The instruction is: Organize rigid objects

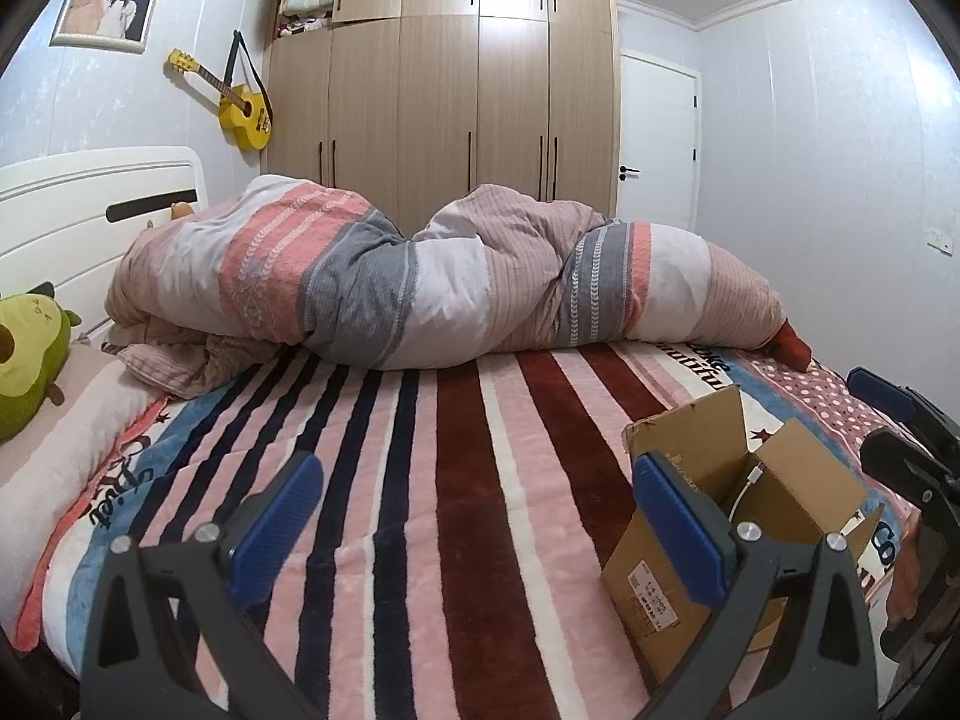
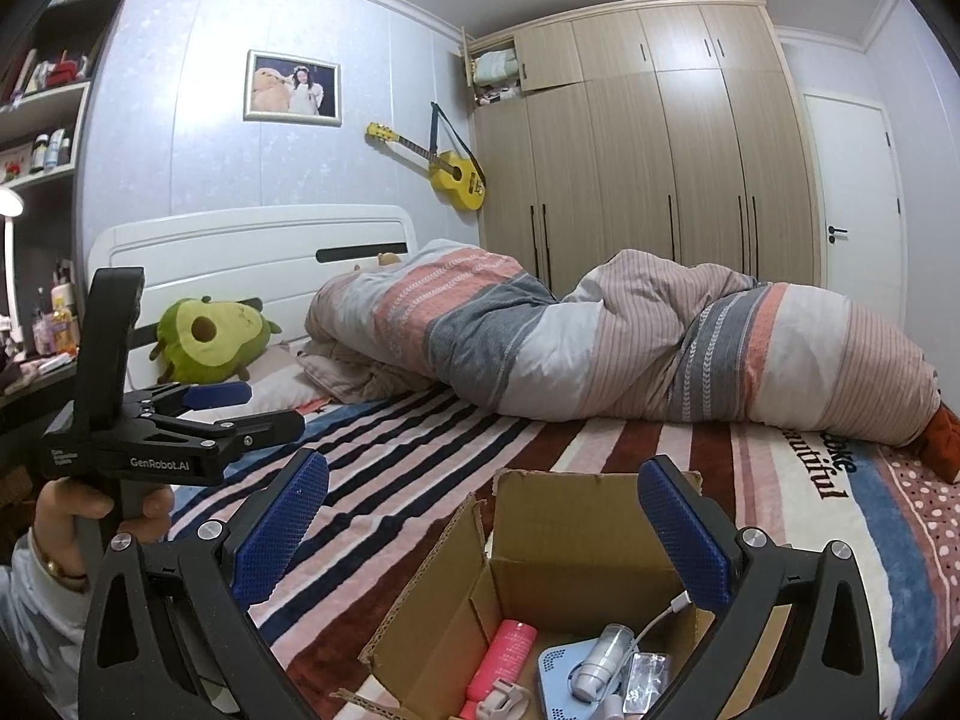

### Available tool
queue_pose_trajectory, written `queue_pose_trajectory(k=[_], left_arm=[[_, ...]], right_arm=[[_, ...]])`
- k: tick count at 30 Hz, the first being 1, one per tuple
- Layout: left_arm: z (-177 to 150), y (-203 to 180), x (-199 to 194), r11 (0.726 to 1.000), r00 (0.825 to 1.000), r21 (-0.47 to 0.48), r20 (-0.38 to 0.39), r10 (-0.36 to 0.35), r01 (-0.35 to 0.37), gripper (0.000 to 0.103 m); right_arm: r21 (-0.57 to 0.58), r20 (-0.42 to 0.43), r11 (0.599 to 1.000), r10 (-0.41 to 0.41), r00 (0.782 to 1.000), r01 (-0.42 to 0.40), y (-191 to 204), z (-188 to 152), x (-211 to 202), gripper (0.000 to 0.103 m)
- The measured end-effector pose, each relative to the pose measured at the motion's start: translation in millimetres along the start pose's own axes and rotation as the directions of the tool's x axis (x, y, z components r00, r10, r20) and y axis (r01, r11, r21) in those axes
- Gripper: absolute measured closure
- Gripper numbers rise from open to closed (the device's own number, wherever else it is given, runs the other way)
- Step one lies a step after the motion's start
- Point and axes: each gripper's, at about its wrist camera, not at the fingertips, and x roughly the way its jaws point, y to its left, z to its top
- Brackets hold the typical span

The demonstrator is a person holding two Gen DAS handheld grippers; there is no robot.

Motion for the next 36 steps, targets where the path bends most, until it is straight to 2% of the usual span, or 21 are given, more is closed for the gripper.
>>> queue_pose_trajectory(k=[36], left_arm=[[1.7,-6.7,-3.8,1.000,1.000,0.008,0.005,-0.003,0.003,0.001]], right_arm=[[0.006,-0.001,1.000,0.009,1.000,-0.009,1.4,-0.4,-0.4,0.000]])
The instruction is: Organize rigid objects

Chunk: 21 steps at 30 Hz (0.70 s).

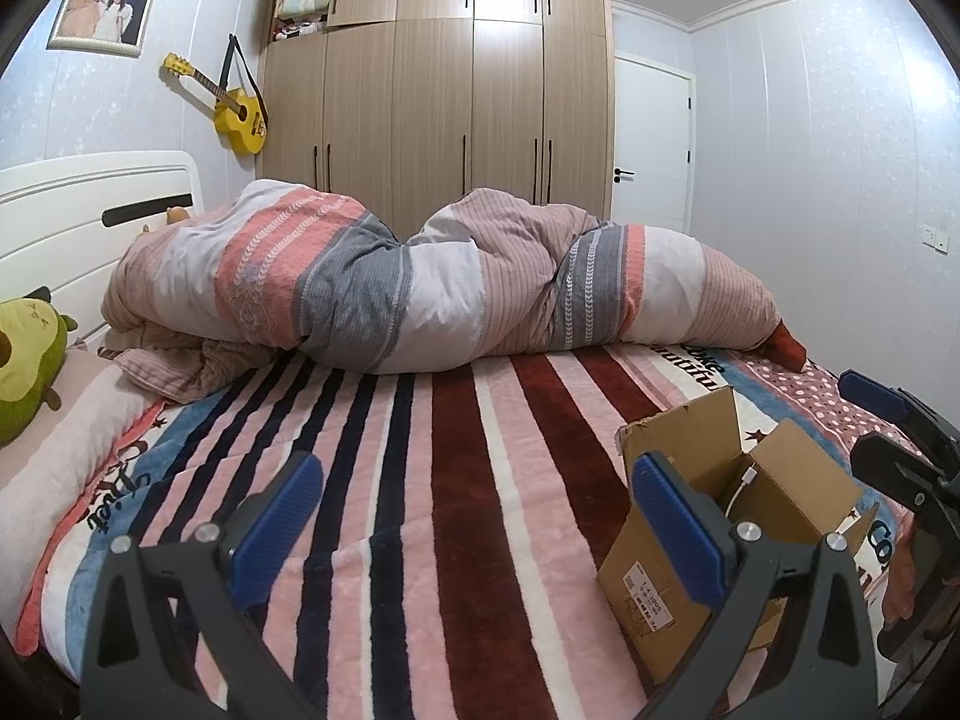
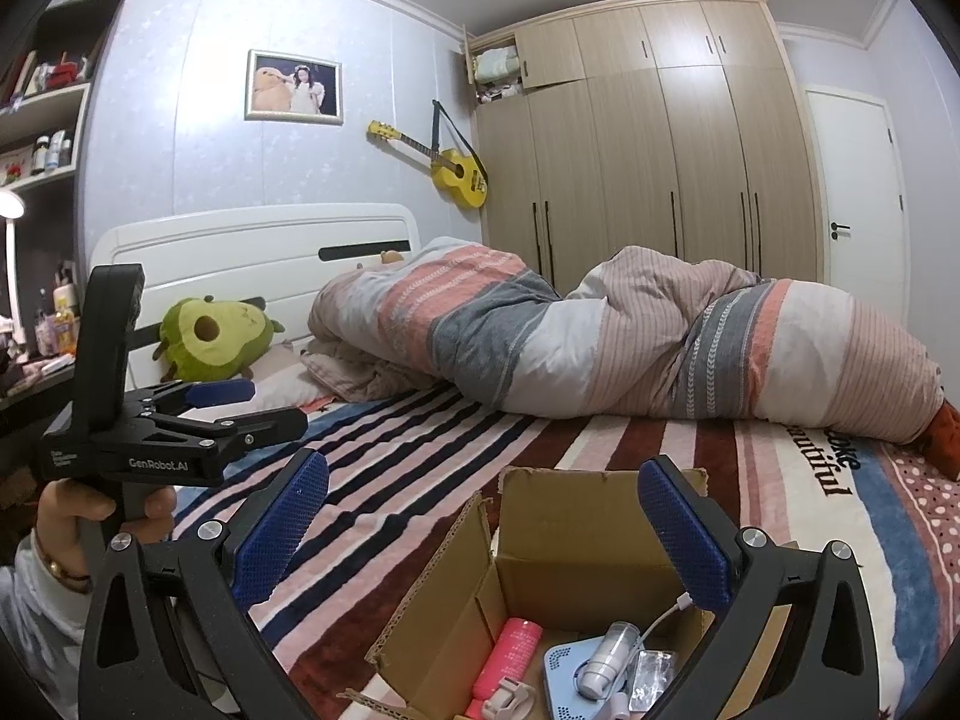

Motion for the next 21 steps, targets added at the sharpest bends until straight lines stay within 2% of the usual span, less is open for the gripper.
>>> queue_pose_trajectory(k=[21], left_arm=[[1.8,-0.7,-0.5,1.000,1.000,0.001,-0.001,-0.008,0.008,0.001]], right_arm=[[0.004,-0.006,1.000,0.007,1.000,-0.007,-1.0,-2.6,0.9,0.000]])
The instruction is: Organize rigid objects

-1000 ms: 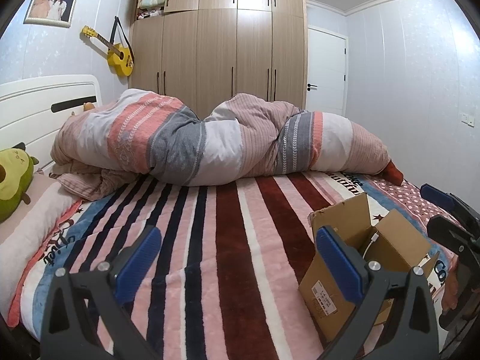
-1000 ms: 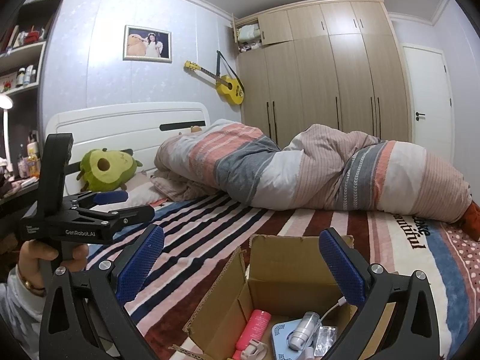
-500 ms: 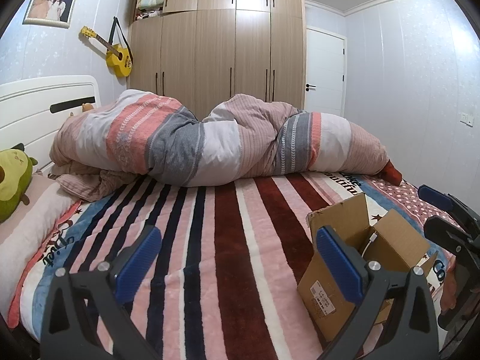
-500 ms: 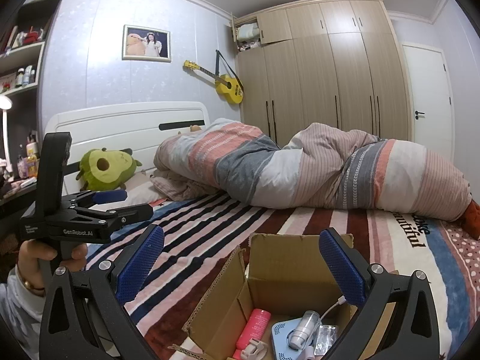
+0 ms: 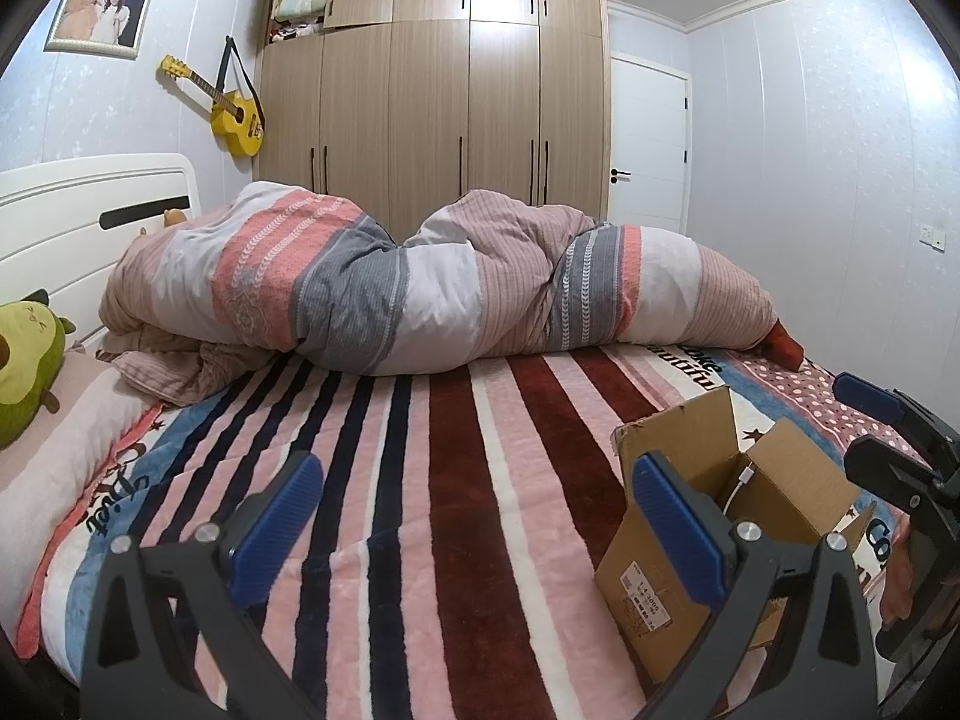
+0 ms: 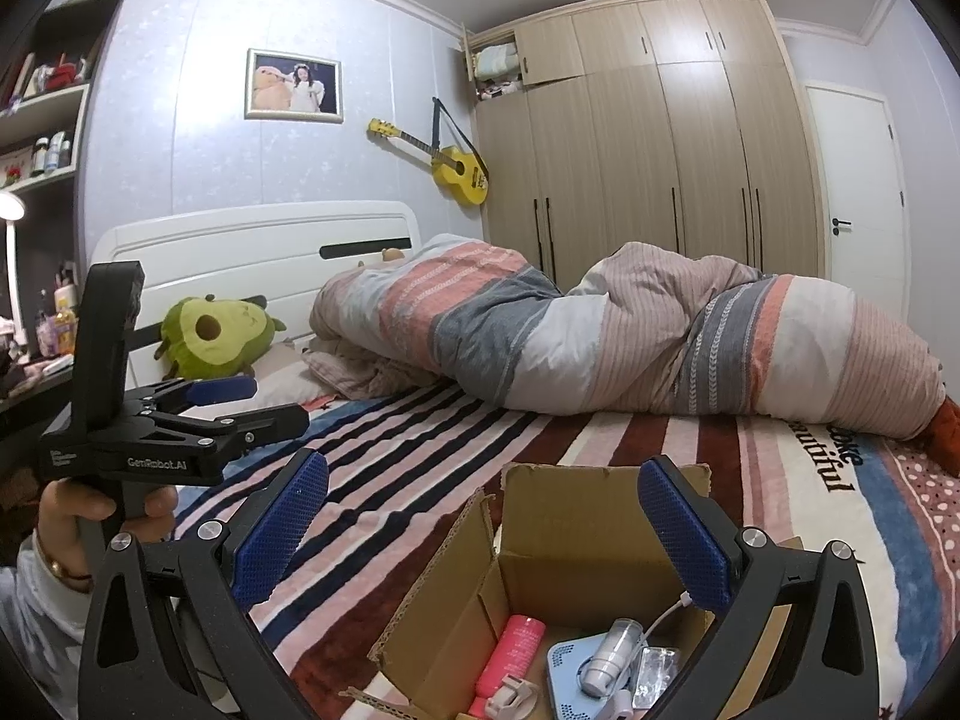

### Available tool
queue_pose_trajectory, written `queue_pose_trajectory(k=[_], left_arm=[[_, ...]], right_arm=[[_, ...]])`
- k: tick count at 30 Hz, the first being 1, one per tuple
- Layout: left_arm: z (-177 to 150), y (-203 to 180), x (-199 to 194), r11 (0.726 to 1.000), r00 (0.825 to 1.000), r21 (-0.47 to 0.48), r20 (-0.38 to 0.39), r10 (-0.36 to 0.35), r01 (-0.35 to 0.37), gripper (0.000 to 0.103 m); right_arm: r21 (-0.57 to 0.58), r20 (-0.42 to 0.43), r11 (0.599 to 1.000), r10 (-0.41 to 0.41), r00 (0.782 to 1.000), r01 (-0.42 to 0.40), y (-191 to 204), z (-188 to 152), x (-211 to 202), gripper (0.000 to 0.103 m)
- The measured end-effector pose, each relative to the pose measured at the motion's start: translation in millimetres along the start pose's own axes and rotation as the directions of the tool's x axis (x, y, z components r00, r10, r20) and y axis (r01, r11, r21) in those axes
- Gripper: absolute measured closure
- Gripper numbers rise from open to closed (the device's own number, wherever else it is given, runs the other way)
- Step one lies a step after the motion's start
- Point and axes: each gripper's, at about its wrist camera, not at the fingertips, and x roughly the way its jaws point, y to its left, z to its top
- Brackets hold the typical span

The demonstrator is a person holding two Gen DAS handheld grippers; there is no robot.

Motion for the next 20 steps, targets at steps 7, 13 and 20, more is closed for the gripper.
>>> queue_pose_trajectory(k=[7,13,20], left_arm=[[-0.1,-0.2,0.1,1.000,1.000,0.001,0.001,-0.001,0.001,0.001],[2.1,-1.5,0.2,1.000,1.000,0.004,0.001,-0.005,0.005,0.001],[1.6,-2.1,0.0,1.000,1.000,0.004,0.002,-0.003,0.003,0.001]], right_arm=[[0.000,-0.001,1.000,-0.001,1.000,0.001,0.5,0.0,0.3,0.000],[0.000,-0.001,1.000,0.000,1.000,0.000,0.0,0.2,0.2,0.000],[0.000,-0.001,1.000,0.000,1.000,0.000,-0.1,0.5,0.1,0.000]])
